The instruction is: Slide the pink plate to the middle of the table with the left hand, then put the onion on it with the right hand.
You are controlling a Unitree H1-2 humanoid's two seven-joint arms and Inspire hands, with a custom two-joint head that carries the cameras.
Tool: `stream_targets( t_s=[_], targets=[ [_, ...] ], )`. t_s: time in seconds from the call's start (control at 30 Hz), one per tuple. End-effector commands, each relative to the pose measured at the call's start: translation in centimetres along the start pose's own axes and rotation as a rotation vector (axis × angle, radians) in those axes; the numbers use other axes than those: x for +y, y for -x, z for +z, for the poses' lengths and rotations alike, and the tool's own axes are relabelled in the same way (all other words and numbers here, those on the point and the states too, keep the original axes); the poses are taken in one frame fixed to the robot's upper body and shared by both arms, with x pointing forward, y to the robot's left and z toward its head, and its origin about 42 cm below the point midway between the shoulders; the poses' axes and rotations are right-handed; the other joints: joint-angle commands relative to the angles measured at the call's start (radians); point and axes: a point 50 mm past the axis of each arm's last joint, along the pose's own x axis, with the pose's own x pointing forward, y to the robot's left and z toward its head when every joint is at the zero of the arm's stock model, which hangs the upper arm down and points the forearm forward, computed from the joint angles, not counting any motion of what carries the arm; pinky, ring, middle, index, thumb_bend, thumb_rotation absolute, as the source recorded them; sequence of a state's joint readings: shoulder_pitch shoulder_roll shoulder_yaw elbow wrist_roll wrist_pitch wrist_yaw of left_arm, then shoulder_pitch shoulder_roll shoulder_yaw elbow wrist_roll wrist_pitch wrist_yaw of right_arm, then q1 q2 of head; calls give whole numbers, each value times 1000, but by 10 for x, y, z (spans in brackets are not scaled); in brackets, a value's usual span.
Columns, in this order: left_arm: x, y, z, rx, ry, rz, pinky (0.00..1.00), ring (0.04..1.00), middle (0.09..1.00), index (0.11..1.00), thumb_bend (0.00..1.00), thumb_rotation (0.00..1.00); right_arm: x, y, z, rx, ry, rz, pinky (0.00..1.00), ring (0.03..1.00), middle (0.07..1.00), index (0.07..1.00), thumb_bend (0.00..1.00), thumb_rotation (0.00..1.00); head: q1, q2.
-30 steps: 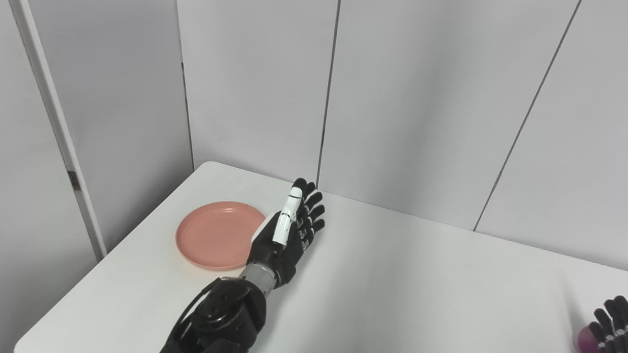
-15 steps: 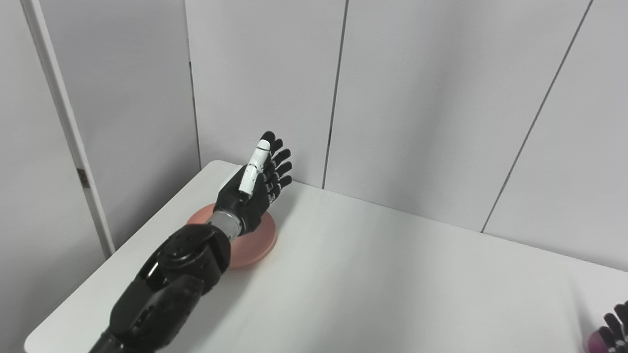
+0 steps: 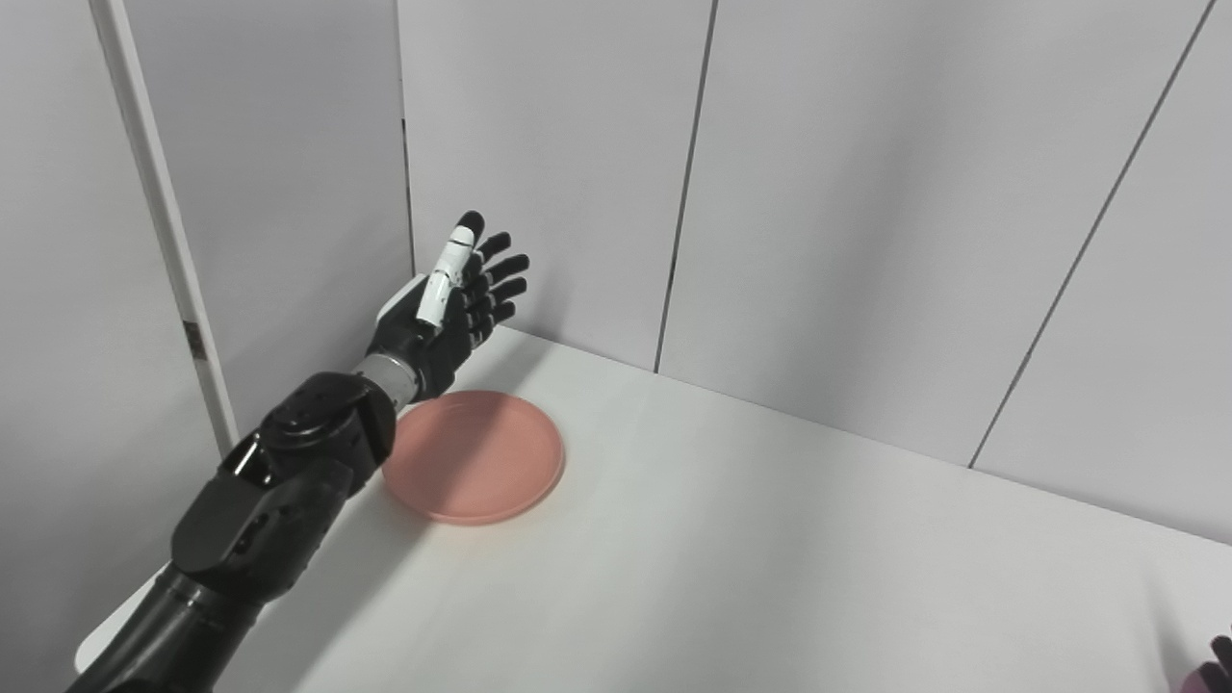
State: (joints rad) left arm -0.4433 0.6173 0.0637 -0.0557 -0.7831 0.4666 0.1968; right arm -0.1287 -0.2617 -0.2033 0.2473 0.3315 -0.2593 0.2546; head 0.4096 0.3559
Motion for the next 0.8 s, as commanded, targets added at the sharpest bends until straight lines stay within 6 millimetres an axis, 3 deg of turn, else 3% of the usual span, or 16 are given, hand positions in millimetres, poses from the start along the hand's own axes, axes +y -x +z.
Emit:
stream_targets(
  t_s=[0.0,0.17,0.43,0.77],
  targets=[
    [11,-8,32,-68,-22,-4,1000,951,916,923,677,1000,-1,51,-50,204,-56,-53,1000,1000,1000,1000,836,1000,0,2],
    [38,-16,30,-46,-4,45,946,909,879,887,681,990,-3,51,-51,203,-52,-49,1000,1000,1000,1000,828,1000,1,3],
    [75,-28,16,-75,52,41,951,904,882,936,691,989,-2,52,-49,206,-41,-53,1000,1000,1000,1000,837,1000,-4,9],
    [102,-38,-12,-100,77,42,859,863,868,934,730,935,-3,53,-48,207,-42,-54,1000,1000,1000,1000,833,1000,-11,13]
  ],
)
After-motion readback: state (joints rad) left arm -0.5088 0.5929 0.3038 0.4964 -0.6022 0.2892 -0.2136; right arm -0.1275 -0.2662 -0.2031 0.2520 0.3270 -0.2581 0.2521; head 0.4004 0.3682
